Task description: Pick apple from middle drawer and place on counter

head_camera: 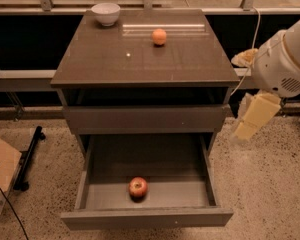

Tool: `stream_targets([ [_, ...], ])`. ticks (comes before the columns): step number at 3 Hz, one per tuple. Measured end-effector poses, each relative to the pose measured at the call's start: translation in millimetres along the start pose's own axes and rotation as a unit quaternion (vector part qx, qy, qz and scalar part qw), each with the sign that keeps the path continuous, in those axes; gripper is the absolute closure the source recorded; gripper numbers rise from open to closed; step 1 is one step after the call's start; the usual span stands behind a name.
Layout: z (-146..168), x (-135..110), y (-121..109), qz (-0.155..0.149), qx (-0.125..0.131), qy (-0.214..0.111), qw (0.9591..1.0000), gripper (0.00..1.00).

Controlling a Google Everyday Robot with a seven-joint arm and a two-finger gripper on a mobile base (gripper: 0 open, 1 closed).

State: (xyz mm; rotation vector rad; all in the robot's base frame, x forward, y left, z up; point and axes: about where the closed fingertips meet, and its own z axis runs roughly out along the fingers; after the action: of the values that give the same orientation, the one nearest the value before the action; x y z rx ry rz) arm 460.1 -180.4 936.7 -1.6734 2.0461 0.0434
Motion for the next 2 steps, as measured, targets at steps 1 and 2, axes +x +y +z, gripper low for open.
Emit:
stream_targets([
  [1,-5.8,-2.9,-2.2,0.0,0.008,0.002,1.0,0.0],
  [2,13.1,-7.1,4.2,-0.003,-0.003,0.0,1.0,0.0],
])
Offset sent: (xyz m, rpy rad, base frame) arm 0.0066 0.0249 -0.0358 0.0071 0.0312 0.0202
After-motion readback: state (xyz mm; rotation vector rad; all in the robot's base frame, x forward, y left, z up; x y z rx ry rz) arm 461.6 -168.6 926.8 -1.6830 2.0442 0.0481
